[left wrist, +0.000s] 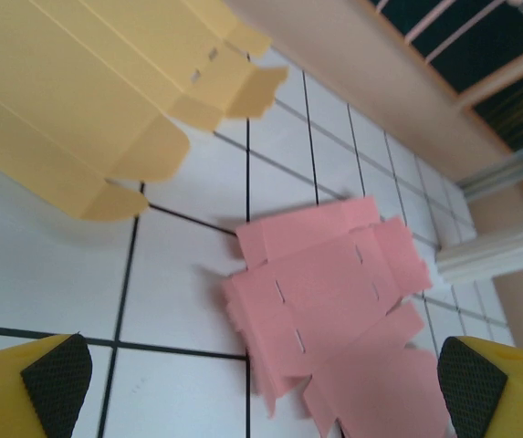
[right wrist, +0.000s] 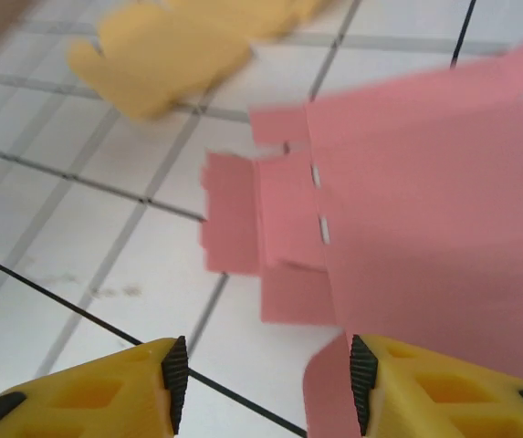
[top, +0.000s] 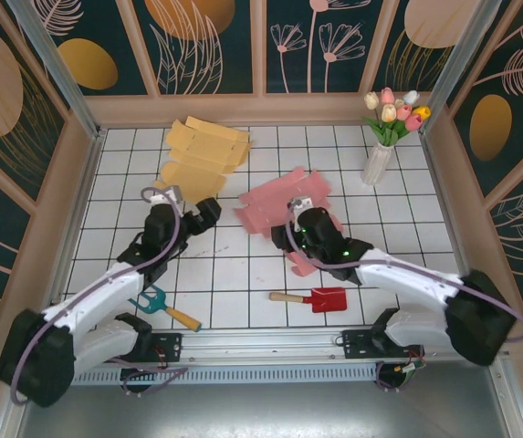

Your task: Fold the paper box

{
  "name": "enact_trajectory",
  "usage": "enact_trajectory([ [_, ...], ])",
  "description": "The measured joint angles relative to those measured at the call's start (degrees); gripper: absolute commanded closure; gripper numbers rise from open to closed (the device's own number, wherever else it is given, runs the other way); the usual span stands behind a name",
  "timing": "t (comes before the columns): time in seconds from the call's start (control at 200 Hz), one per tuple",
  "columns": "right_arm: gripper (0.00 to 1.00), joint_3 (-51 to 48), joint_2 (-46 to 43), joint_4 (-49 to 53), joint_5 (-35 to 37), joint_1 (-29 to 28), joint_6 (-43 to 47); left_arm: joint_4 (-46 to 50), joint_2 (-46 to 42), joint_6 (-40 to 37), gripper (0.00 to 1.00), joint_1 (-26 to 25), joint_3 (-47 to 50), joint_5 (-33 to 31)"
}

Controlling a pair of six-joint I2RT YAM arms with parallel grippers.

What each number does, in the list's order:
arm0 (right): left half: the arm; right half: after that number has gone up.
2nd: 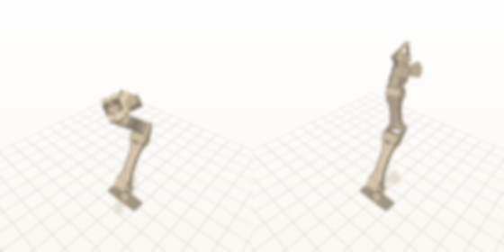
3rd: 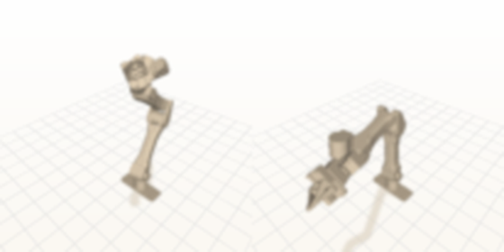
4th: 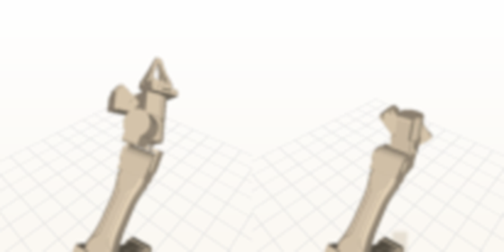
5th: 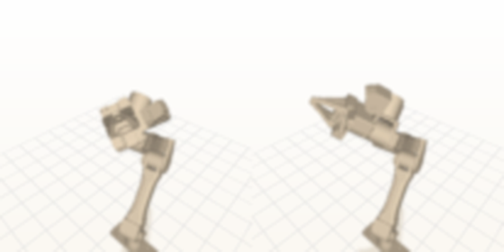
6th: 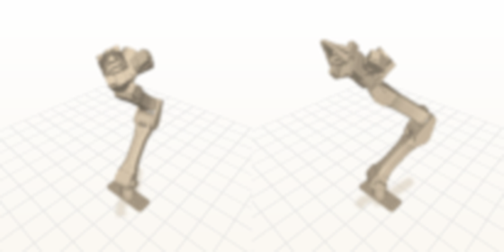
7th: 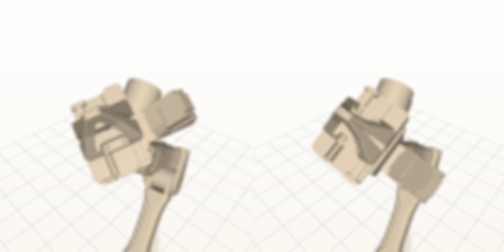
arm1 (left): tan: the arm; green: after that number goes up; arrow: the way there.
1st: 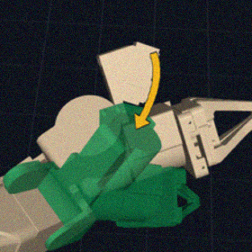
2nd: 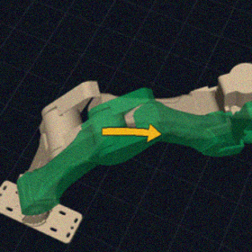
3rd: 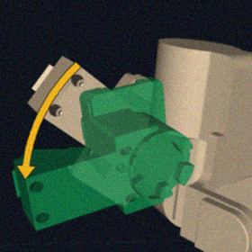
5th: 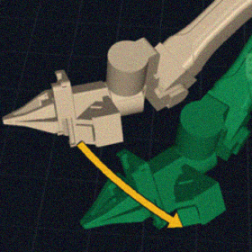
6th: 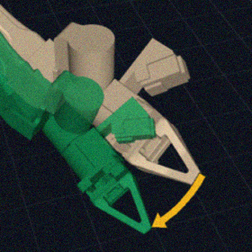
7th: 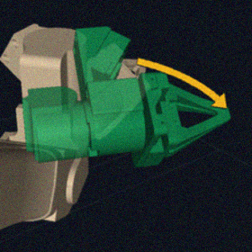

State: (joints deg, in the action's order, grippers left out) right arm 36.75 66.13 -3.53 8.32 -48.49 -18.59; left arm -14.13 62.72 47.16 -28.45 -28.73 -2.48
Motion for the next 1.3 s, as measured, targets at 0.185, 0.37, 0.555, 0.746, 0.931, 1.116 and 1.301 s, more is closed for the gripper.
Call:
enact_trajectory([
  [0.185, 0.42, 0.0, -13.4, 4.7, 5.3, 0.0, 0.7, -3.7, 8.7, -0.4, 0.05, -3.2, -2.5, -1.2],
  [0.37, 0.41, -5.6, -18.6, 4.7, 9.9, 0.0, 2.1, -6.1, 17.7, 1.3, 0.09, -6.4, -4.8, -2.2],
  [0.555, 0.39, -6.8, -15.9, 4.7, 9.1, 0.0, 3.3, -8.0, 24.4, 2.9, 0.27, -8.3, -7.5, -2.8],
  [0.746, 0.39, -6.8, -13.8, 4.6, 6.6, 0.0, 3.5, -9.8, 32.0, 3.7, 0.36, -9.0, -10.6, -2.8],
  [0.931, 0.39, -6.8, -12.9, 4.6, 5.1, 0.0, 3.7, -10.1, 35.9, 3.7, 0.43, -9.4, -12.0, -3.2],
  [1.116, 0.39, -6.8, -13.2, 4.6, 4.9, 0.0, 3.7, -11.2, 39.4, 3.2, 0.53, -9.4, -13.3, -3.6],
  [1.301, 0.38, -6.8, -13.9, 4.6, 4.9, 0.0, 3.7, -13.3, 41.9, 2.4, 0.88, -9.4, -13.7, -3.4],
])
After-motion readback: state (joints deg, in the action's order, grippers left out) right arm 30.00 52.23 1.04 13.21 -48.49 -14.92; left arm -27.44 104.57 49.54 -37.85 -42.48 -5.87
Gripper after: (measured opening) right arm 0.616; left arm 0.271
